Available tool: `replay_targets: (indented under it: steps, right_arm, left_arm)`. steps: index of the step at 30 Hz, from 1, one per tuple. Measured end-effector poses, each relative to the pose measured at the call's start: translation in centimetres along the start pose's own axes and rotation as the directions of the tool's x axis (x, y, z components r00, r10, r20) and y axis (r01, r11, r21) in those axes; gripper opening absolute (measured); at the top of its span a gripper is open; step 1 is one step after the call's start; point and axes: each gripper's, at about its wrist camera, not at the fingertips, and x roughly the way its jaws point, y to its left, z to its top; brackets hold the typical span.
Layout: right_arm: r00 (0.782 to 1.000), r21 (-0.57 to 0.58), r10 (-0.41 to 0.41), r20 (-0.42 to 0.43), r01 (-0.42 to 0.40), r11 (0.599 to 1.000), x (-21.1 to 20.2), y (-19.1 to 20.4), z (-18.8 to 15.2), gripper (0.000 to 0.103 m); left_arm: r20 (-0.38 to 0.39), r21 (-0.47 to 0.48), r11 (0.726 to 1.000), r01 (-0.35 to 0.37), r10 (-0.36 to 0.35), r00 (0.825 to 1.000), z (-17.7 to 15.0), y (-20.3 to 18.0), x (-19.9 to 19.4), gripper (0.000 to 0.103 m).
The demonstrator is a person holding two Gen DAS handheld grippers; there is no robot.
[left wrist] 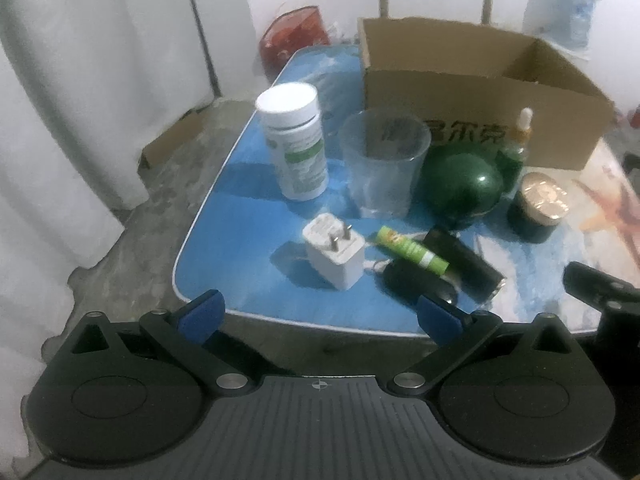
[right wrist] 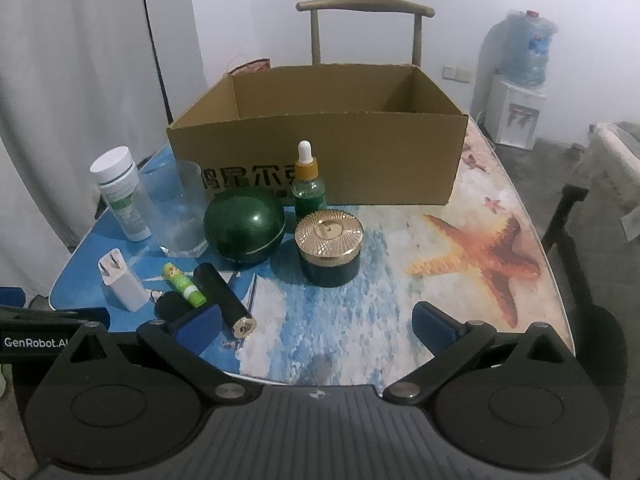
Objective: Organize rigid objects
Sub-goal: 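Move the right tool toward the black cylinder on the table, then grasp the black cylinder with the right gripper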
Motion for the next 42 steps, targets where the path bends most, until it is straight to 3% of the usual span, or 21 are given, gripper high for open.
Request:
replay_targets:
  steps: [3, 5, 9, 12, 16, 18, 20, 26, 33, 38, 42]
  right_arm:
    - [0.996, -0.027, 0.086, 0.020, -0.086, 0.996, -0.1, -1.0, 0.6, 0.103]
    - [0.986, -0.034, 0.166, 0.033, -0.165, 0.986, 0.0, -2.0, 1.2, 0.103]
    - [0.944, -0.004, 0.330, 0.006, -0.330, 0.944, 1.0, -4.0, 2.9, 0.101]
    - [0.900, 0.013, 0.427, -0.088, -0.428, 0.904, 2.6, -4.1, 3.8, 0.085]
    - [0.857, 0.008, 0.476, -0.199, -0.484, 0.875, 5.2, -2.6, 3.8, 0.070]
    - [0.837, 0.000, 0.485, -0.252, -0.501, 0.865, 6.6, -1.8, 3.9, 0.067]
    - [0.824, -0.018, 0.490, -0.284, -0.515, 0.857, 7.5, -0.9, 4.0, 0.053]
    - [0.813, -0.074, 0.450, -0.369, -0.508, 0.858, 10.0, 0.8, 4.5, 0.028]
    - [0.808, -0.079, 0.427, -0.406, -0.496, 0.865, 11.6, 0.6, 4.7, 0.020]
    - [0.795, 0.031, 0.456, -0.399, -0.486, 0.874, 11.9, -1.4, 4.7, 0.019]
    - [0.766, 0.193, 0.503, -0.400, -0.467, 0.863, 11.7, -4.0, 3.7, 0.019]
  left_arm:
    - [0.019, 0.023, 0.999, 0.044, -0.045, 0.999, 0.2, -0.5, -0.2, 0.103]
    - [0.030, 0.044, 0.993, 0.110, -0.111, 0.993, 0.3, -1.0, -0.4, 0.103]
    - [-0.004, 0.066, 0.977, 0.204, -0.204, 0.979, 0.4, -2.7, 0.1, 0.100]
    - [-0.032, 0.108, 0.964, 0.243, -0.241, 0.970, 0.5, -4.1, 0.7, 0.092]
    - [-0.069, 0.141, 0.948, 0.284, -0.277, 0.958, 0.6, -5.2, 1.6, 0.073]
    - [-0.093, 0.137, 0.944, 0.298, -0.288, 0.953, 0.6, -5.1, 2.3, 0.068]
    - [-0.106, 0.128, 0.942, 0.311, -0.299, 0.948, 0.6, -5.0, 2.7, 0.063]
    - [-0.133, 0.110, 0.934, 0.340, -0.325, 0.936, 1.1, -5.0, 3.5, 0.054]
    - [-0.147, 0.113, 0.919, 0.378, -0.361, 0.921, 1.4, -5.5, 3.8, 0.052]
    - [-0.168, 0.125, 0.902, 0.414, -0.392, 0.905, 1.7, -6.4, 4.0, 0.052]
    - [-0.191, 0.152, 0.883, 0.443, -0.414, 0.890, 1.7, -7.4, 3.9, 0.053]
